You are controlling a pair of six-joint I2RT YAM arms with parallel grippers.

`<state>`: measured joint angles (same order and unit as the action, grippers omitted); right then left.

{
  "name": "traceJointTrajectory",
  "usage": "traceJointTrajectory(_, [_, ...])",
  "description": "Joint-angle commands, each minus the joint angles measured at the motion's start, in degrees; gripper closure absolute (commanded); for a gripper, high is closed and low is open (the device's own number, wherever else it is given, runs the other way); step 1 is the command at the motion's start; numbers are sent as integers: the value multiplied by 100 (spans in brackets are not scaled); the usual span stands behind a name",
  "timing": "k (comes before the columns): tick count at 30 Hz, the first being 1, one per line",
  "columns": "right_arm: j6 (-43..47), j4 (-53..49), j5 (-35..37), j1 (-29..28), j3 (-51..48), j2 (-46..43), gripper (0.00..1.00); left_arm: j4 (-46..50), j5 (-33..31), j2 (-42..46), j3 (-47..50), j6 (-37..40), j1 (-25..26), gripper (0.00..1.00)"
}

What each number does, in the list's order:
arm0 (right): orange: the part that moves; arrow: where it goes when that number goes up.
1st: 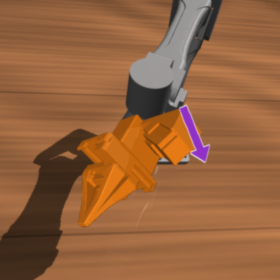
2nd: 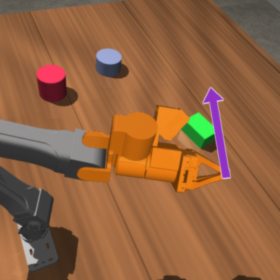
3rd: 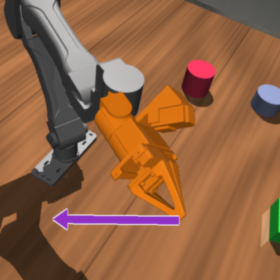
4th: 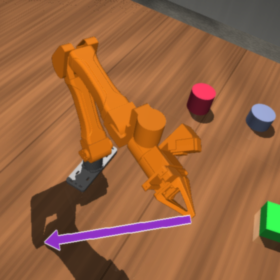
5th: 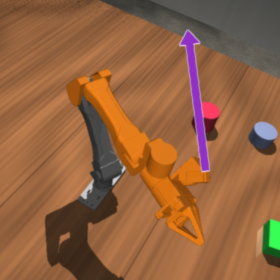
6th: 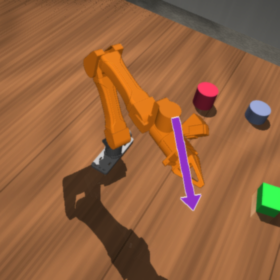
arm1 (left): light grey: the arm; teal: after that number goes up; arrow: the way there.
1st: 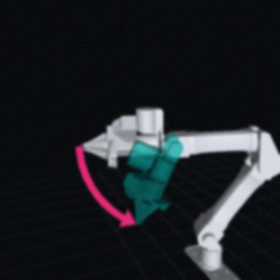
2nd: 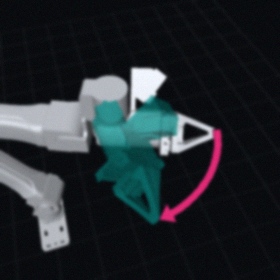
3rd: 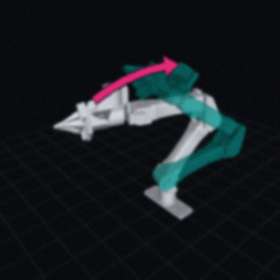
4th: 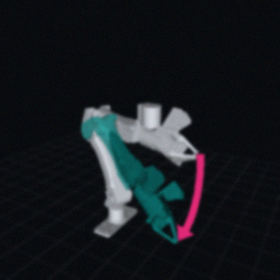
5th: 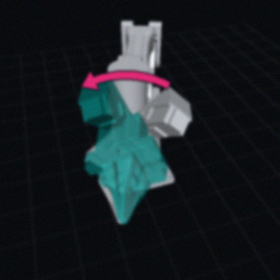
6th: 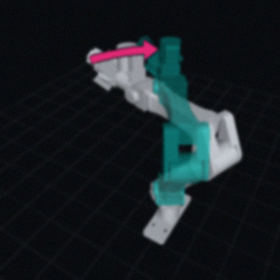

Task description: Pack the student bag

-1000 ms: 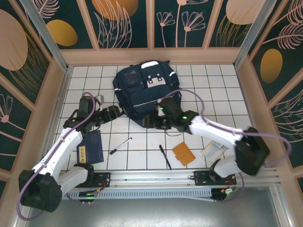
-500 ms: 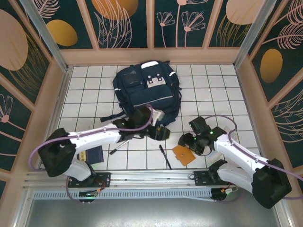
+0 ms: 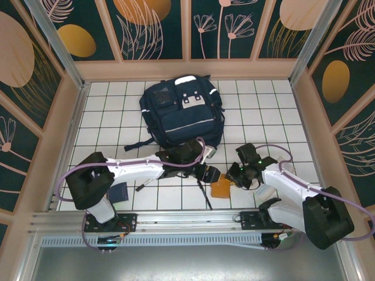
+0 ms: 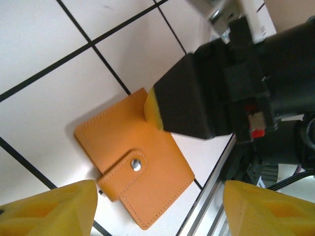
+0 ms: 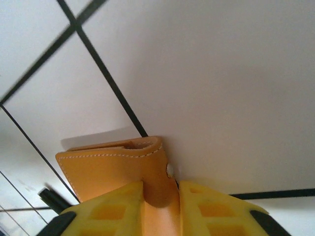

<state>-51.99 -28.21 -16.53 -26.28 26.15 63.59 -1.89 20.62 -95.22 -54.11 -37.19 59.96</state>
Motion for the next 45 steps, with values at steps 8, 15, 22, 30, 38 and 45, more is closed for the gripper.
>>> traceJointTrajectory(8, [140, 306, -260, 1173, -55, -239, 80, 591, -89, -936, -1032, 9, 28, 34])
traceJointTrajectory(15, [473, -493, -416, 1382, 87, -603, 59, 1040, -411, -1560, -1715, -60, 32, 37])
traceJointTrajectory(22, [815, -430, -1003, 1320, -334, -738, 57, 1304, -631, -2099, -1919, -90, 16, 51])
traceJointTrajectory(30, [1092, 575, -1529, 1195, -514, -137, 52, 1313, -841, -2341, -1870, -242, -117, 60])
traceJointTrajectory(38, [1548, 1167, -1818, 1083, -431, -52, 57, 855, -332, -2280, -1550, -343, -308, 72])
traceJointTrajectory(45, [1639, 1500, -1782, 1098, -497, -39, 69, 578, -24, -2135, -1465, -357, -336, 77])
